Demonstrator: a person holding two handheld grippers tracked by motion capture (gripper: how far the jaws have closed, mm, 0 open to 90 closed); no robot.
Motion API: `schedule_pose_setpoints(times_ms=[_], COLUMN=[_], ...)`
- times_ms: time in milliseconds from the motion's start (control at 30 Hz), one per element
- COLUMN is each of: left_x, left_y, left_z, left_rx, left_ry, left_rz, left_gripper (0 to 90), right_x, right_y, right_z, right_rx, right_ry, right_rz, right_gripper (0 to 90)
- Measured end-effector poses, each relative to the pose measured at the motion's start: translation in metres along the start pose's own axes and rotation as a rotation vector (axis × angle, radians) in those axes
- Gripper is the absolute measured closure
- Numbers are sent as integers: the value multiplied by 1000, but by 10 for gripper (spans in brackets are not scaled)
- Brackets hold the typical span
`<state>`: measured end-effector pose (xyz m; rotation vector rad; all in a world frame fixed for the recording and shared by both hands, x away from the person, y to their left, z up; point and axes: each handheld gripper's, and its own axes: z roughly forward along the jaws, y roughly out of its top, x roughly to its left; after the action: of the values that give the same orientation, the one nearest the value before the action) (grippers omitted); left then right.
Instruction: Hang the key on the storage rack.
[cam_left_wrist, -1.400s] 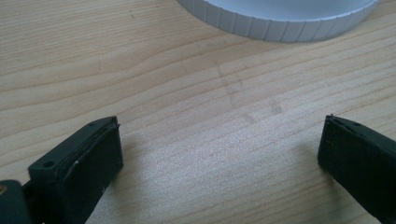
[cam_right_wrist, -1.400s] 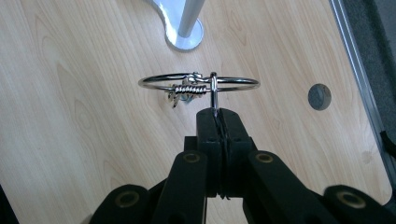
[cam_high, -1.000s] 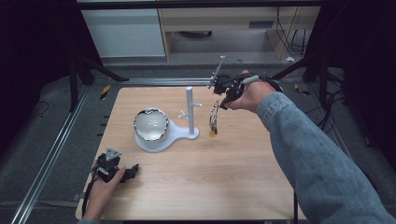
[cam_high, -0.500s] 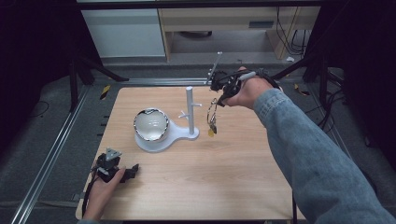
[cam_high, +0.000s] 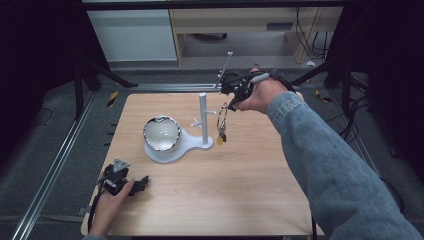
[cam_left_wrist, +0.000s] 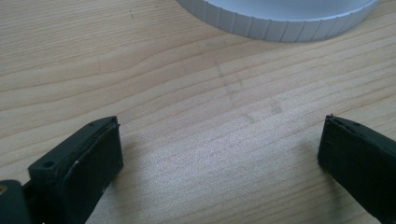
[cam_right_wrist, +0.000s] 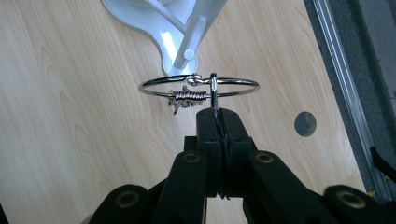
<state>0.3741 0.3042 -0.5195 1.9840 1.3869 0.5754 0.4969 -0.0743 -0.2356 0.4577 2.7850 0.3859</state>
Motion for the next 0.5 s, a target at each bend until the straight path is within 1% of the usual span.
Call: schedule_pose_setpoints(times_ms=[233, 267, 500], left_x=[0, 0, 0], left_y=[0, 0, 0], left_z=[0, 0, 0], left_rx=[-1, 0, 0], left_ry=[-1, -1, -2], left_rz=[1, 1, 1], left_gripper=[0, 0, 0], right_x=[-2, -1, -2], right_y=[5, 6, 11], right_z=[1, 1, 2], right_rx=[5, 6, 6], right_ry=[-2, -1, 1], right_rz=[-8, 0, -10], right_gripper=[888, 888, 888])
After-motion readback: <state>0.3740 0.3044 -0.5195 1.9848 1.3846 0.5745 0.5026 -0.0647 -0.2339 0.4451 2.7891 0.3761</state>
